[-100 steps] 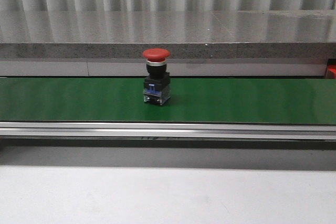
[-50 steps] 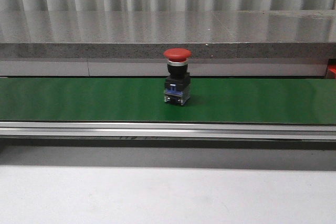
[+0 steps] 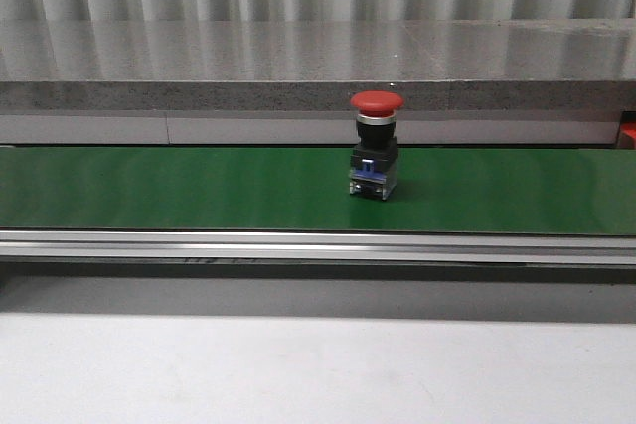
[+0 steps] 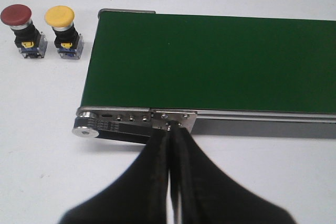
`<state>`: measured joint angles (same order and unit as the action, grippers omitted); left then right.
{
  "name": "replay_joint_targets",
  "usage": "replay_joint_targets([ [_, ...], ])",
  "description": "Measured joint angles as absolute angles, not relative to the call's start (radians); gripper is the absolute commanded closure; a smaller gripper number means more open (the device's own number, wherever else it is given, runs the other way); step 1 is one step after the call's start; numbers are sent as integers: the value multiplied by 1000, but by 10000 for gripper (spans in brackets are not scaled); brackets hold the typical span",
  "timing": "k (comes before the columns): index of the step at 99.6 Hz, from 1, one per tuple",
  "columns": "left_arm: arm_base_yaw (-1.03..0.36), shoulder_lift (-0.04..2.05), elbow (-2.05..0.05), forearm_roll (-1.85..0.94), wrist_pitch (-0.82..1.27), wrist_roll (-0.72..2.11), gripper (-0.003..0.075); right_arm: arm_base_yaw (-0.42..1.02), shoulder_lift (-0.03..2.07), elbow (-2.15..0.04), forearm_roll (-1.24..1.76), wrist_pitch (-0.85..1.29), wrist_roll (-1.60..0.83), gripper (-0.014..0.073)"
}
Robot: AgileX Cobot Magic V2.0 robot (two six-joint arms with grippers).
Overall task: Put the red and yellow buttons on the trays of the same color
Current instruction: 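Carry the yellow button into the yellow tray and open the right gripper, then move the right gripper back above the belt end toward the red button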
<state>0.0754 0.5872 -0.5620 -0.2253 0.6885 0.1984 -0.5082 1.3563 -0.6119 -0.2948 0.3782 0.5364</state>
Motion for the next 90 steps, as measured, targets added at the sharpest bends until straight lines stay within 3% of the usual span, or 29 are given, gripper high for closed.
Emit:
replay_joint_targets([
  [28, 75, 587, -562, -225, 688, 198, 739, -508, 1393, -612, -293, 372, 539, 459],
  [47, 75, 587, -562, -225, 688, 198, 739, -508, 1394, -612, -292, 372, 539, 166],
  [57, 75, 587, -562, -225, 688, 198, 739, -508, 1394, -612, -290, 387, 539, 74],
  [90, 75, 587, -562, -225, 688, 198, 739, -508, 1275, -683, -285, 535, 539, 67],
])
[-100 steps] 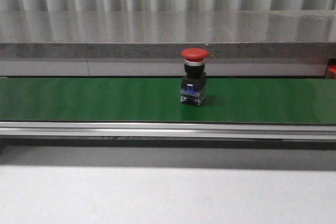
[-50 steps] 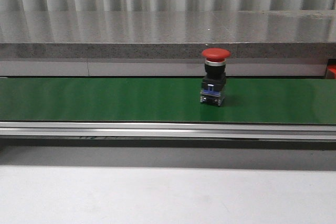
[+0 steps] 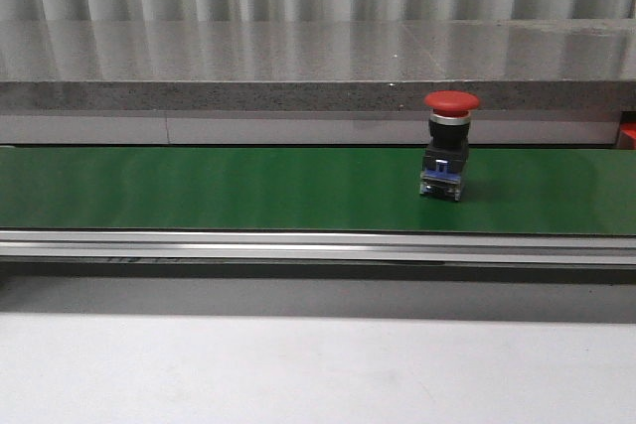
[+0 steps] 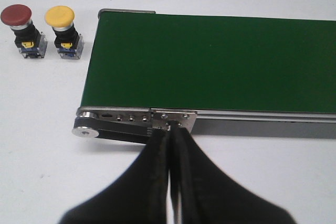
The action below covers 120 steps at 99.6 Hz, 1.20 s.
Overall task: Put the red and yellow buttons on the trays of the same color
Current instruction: 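Move the right gripper back above the belt end toward the red button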
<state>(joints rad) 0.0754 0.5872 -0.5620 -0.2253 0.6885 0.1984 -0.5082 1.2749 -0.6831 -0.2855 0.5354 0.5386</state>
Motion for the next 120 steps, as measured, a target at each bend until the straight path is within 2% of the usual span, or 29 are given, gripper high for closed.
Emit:
replay_joint_targets([
  [20, 75, 587, -562, -225, 688, 198, 739, -441, 1113, -692, -285, 606, 524, 68],
  [49, 75, 587, -562, -225, 688, 198, 739, -149, 942, -716, -243, 640, 373, 68],
  [79, 75, 587, -562, -225, 688, 198, 739, 87, 959, -787, -104, 659, 209, 68],
  [120, 75, 587, -562, -225, 688, 198, 739, 202, 1140, -850, -90, 618, 183, 68],
])
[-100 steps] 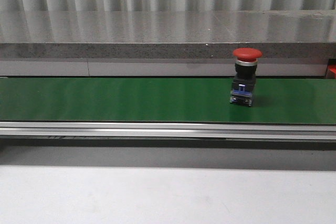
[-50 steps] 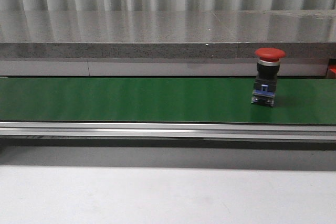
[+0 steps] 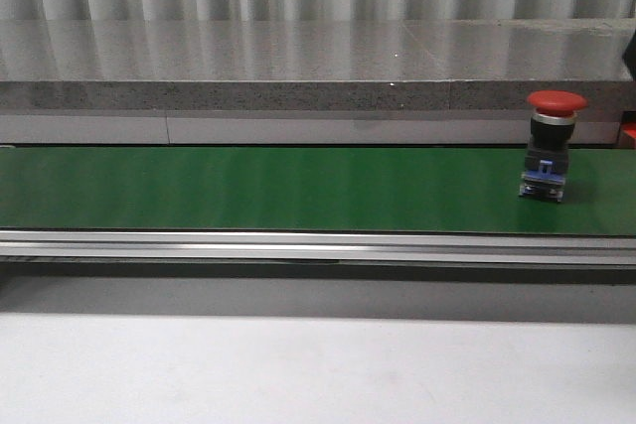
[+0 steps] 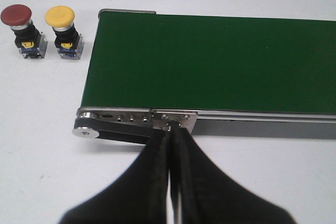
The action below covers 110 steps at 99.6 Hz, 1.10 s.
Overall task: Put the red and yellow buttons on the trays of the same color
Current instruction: 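Move the right gripper back above the belt end toward the red button, then grasp the red button and carry it into the red tray, open right gripper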
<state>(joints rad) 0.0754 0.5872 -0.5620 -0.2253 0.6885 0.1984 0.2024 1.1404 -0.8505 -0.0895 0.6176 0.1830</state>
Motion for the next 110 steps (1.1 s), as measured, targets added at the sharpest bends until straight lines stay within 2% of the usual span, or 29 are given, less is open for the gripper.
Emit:
replay_joint_targets([
  [56, 75, 587, -562, -225, 688, 198, 739, 203, 1399, -910, -99, 486, 175, 73],
  [61, 75, 587, -562, -225, 688, 198, 739, 188, 1422, -917, -101, 479, 175, 104],
  [62, 75, 587, -562, -225, 688, 198, 739, 68, 1481, -1146, -128, 656, 175, 510],
  [90, 75, 587, -562, -225, 688, 198, 739, -184, 1494, -1361, -129, 701, 173, 510],
  [110, 75, 587, -562, -225, 688, 198, 739, -335, 1615, -1464, -132, 644, 173, 510],
])
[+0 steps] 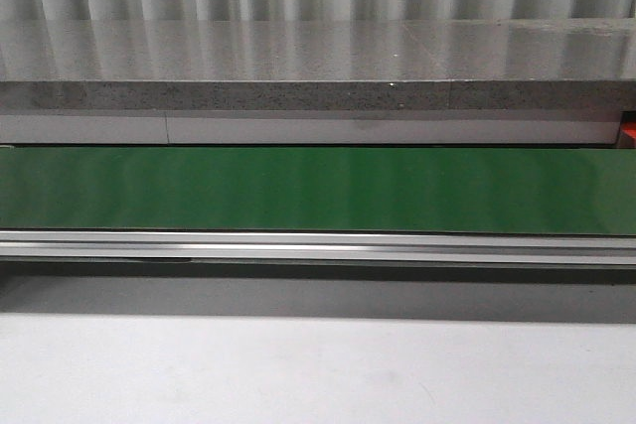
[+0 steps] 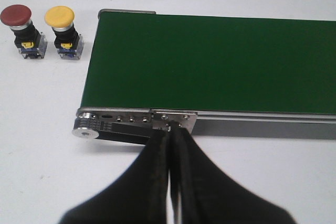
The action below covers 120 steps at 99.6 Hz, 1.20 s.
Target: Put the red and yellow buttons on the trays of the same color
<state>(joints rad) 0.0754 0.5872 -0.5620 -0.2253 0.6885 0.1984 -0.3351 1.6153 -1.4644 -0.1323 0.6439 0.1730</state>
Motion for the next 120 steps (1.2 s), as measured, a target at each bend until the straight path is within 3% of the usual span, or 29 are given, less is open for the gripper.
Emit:
replay_joint_targets([
  [57, 75, 587, -562, -225, 688, 198, 739, -423, 2101, -1784, -134, 558, 173, 510],
  [120, 75, 587, -562, -225, 688, 198, 739, -424, 2242, -1846, -134, 561, 173, 489],
])
